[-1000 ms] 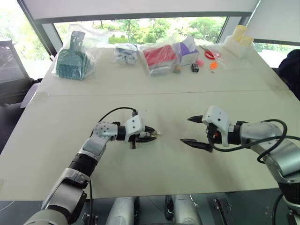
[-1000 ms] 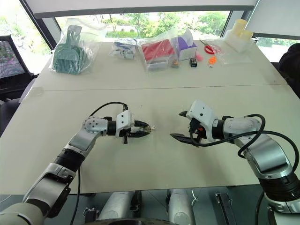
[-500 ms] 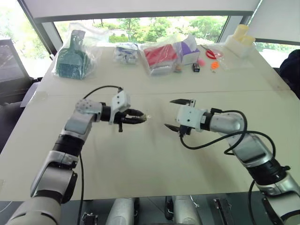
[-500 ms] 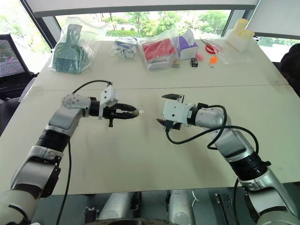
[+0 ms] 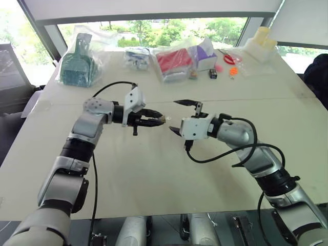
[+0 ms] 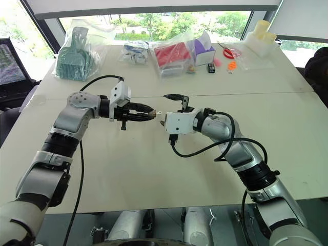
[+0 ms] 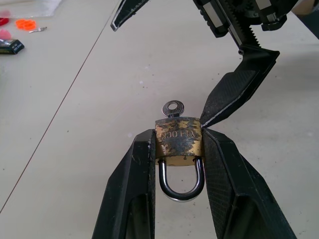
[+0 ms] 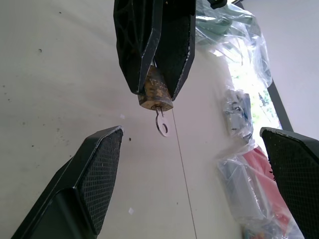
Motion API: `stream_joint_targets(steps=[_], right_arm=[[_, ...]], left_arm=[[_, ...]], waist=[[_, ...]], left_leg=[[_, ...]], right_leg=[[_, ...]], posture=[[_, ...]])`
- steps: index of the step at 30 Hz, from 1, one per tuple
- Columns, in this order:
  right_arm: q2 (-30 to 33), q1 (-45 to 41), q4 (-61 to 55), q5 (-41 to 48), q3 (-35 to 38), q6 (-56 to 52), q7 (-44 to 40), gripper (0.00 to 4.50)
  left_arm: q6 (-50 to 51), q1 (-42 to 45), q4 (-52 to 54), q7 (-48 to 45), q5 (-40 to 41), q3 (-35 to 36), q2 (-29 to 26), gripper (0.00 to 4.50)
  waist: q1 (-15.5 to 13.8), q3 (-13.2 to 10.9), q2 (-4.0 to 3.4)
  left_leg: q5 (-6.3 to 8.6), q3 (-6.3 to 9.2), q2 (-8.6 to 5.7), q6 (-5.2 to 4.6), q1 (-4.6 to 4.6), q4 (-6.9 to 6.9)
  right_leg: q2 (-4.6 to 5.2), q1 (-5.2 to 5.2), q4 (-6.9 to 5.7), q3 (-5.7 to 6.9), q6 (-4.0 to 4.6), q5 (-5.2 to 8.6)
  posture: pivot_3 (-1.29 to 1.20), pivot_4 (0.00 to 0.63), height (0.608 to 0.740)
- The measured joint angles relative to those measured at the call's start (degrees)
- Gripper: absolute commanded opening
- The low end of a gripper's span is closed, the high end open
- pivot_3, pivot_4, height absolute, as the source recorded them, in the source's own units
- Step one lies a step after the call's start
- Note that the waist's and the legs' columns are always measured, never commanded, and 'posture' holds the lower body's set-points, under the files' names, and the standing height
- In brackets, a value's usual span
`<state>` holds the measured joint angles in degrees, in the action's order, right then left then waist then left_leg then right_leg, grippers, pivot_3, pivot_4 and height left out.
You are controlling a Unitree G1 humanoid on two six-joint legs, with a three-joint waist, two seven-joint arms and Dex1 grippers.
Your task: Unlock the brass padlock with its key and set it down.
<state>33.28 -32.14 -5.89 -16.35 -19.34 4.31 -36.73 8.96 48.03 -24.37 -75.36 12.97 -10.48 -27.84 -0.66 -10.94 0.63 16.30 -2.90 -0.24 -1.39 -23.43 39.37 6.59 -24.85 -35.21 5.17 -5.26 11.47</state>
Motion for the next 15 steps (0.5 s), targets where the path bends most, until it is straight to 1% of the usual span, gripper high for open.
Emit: stream_joint_targets(steps=[4, 6, 7, 8, 9, 10, 11, 13, 14, 15], right_arm=[[-0.85, -0.08, 1.70, -1.49, 0.00, 0.91, 0.53, 4.50], [-1.11, -0.36, 2.12, -1.86, 0.00, 1.49, 0.65, 3.98], [-1.24, -0.55, 2.40, -2.40, 0.00, 1.89, 0.77, 3.48], [-1.32, -0.62, 2.62, -2.70, 0.00, 2.20, 0.90, 3.13], [-1.45, -0.65, 2.82, -2.79, 0.00, 2.34, 0.96, 2.66], [-1.85, -0.70, 3.00, -2.92, 0.00, 2.34, 0.98, 2.04], [-2.41, -0.76, 3.12, -3.03, 0.00, 2.35, 0.98, 1.59], [-2.83, -0.77, 3.73, -3.14, -0.41, 2.44, 0.64, 0.45], [-2.93, -0.77, 3.88, -3.17, -0.60, 2.46, 0.39, 0.03], [-2.93, -0.76, 3.97, -3.38, -0.76, 2.51, 0.23, 0.03]], left_arm=[[-0.66, 0.00, -0.13, -0.18, 0.00, 0.00, 0.44, 0.75], [-0.73, 0.00, -0.13, -0.42, 0.00, 0.00, 0.47, 0.75], [-0.73, -0.01, -0.13, -0.52, 0.00, 0.00, 0.47, 0.75], [-0.72, -0.01, -0.13, -0.56, 0.00, 0.00, 0.48, 0.75], [-0.72, -0.02, -0.12, -0.59, 0.00, 0.00, 0.48, 0.75], [-0.72, -0.03, -0.12, -0.62, -0.01, 0.00, 0.48, 0.75], [-0.73, -0.03, -0.12, -0.62, -0.03, -0.01, 0.48, 0.75], [-1.03, -0.02, 0.00, -0.25, -0.04, 0.29, 0.41, 0.75], [-1.10, -0.02, 0.01, -0.06, -0.03, 0.41, 0.38, 0.75], [-1.19, -0.02, 0.05, -0.01, -0.07, 0.48, 0.29, 0.75]], waist=[[0.07, 0.00, 0.00], [0.11, 0.00, 0.00], [0.11, 0.00, 0.00], [0.12, 0.00, 0.00], [0.12, 0.00, 0.00], [0.12, 0.00, 0.00], [0.12, 0.00, 0.00], [0.10, 0.00, 0.00], [0.09, 0.00, 0.00], [0.08, 0.00, 0.00]], left_leg=[[0.00, 0.00, 0.00, 0.00, 0.00, 0.00], [0.00, 0.00, 0.00, 0.00, 0.00, 0.00], [0.00, 0.00, 0.00, 0.00, 0.00, 0.00], [0.00, 0.00, 0.00, 0.00, 0.00, 0.00], [0.00, 0.00, 0.00, 0.00, 0.00, 0.00], [0.00, 0.00, 0.00, 0.00, 0.00, 0.00], [0.00, 0.00, 0.00, 0.00, 0.00, 0.00], [0.00, 0.00, 0.00, 0.00, 0.00, 0.00], [0.00, 0.00, 0.00, 0.00, 0.00, 0.00], [0.00, 0.00, 0.00, 0.00, 0.00, 0.00]], right_leg=[[0.00, 0.00, 0.00, 0.00, 0.00, 0.00], [0.00, 0.00, 0.00, 0.00, 0.00, 0.00], [0.00, 0.00, 0.00, 0.00, 0.00, 0.00], [0.00, -0.01, 0.00, 0.00, 0.00, 0.00], [0.00, 0.00, -0.01, 0.00, 0.00, 0.00], [0.00, 0.00, -0.01, 0.00, 0.00, 0.00], [0.00, 0.00, -0.01, 0.00, 0.00, 0.00], [0.00, 0.00, 0.00, 0.00, 0.00, 0.00], [0.00, 0.00, 0.00, 0.00, 0.00, 0.00], [0.00, 0.00, 0.00, 0.00, 0.00, 0.00]], posture=[[0.00, 0.150, 0.740], [0.00, 0.150, 0.740], [0.00, 0.150, 0.740], [0.00, 0.150, 0.740], [0.00, 0.150, 0.740], [0.00, 0.150, 0.740], [0.00, 0.150, 0.740], [0.00, 0.150, 0.740], [0.00, 0.150, 0.740], [0.00, 0.150, 0.740]])
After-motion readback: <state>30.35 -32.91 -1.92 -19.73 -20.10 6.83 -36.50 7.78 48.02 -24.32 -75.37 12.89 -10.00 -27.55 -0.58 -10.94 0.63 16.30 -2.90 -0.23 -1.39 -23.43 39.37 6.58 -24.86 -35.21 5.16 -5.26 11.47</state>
